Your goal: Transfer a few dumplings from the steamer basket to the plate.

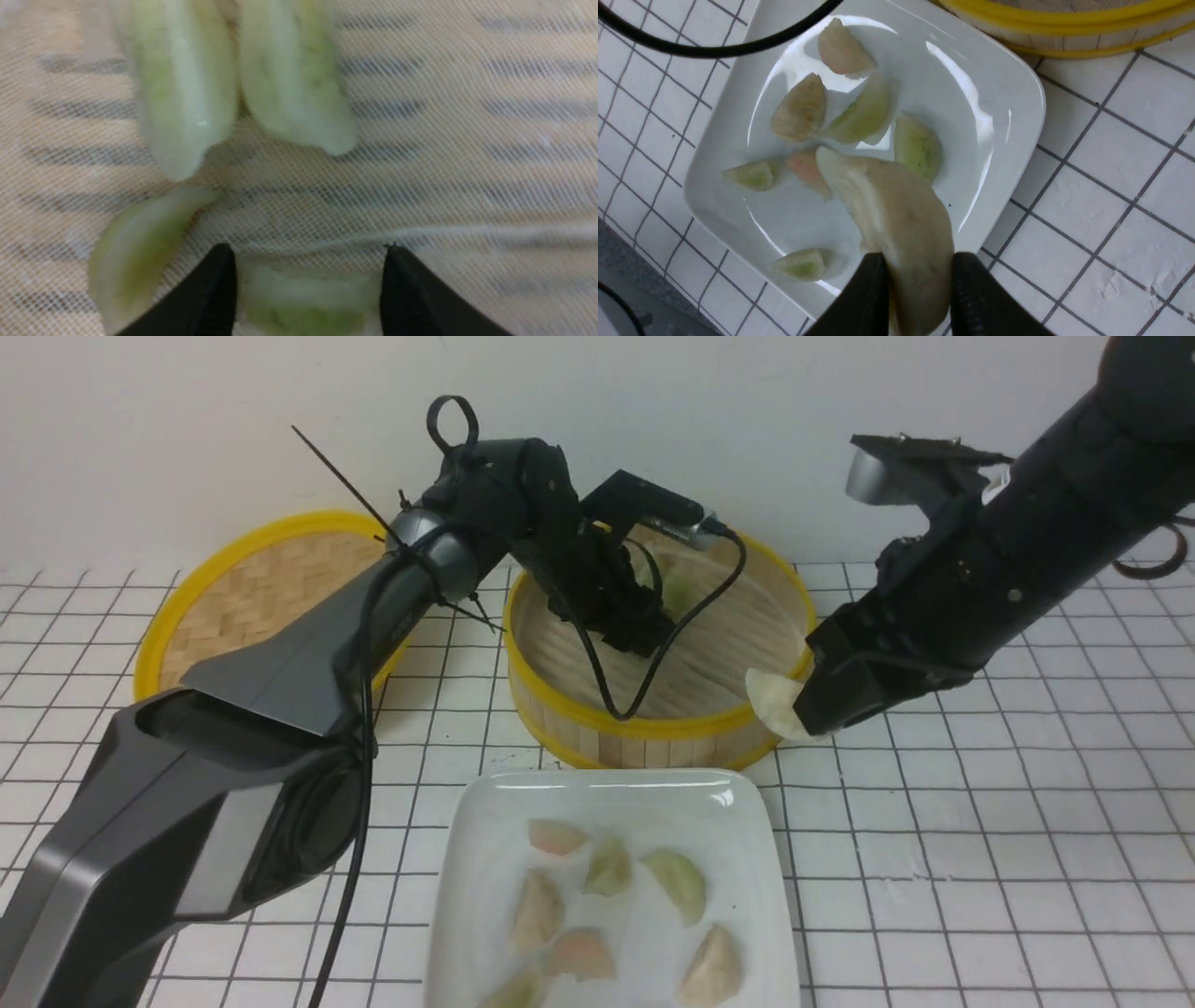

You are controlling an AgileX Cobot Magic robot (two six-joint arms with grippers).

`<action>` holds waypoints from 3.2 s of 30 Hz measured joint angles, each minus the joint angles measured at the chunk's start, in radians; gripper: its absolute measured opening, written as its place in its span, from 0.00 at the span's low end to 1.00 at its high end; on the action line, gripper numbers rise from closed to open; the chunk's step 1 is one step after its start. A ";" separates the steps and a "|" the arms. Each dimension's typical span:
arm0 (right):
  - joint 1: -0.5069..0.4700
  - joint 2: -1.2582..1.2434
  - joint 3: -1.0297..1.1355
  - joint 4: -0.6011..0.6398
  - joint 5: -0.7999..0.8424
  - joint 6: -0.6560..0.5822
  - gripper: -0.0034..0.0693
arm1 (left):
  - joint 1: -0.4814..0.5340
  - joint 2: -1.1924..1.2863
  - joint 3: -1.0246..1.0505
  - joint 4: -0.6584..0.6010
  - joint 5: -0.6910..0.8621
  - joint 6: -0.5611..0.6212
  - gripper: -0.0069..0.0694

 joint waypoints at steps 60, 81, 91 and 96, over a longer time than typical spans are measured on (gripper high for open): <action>0.175 -0.102 -0.231 -0.275 -0.003 0.263 0.35 | -0.003 -0.645 0.920 -0.021 0.113 -0.124 0.78; 0.175 -1.650 0.900 -0.937 -0.863 0.852 0.03 | -0.003 -1.375 1.089 -0.051 0.042 -0.147 0.08; 0.175 -1.653 1.000 -1.395 -0.909 1.308 0.03 | -0.003 -1.828 1.612 -0.072 -0.414 -0.133 0.08; 0.175 -1.654 1.000 -1.445 -0.932 1.333 0.03 | -0.003 -2.034 1.829 -0.103 -0.585 -0.133 0.08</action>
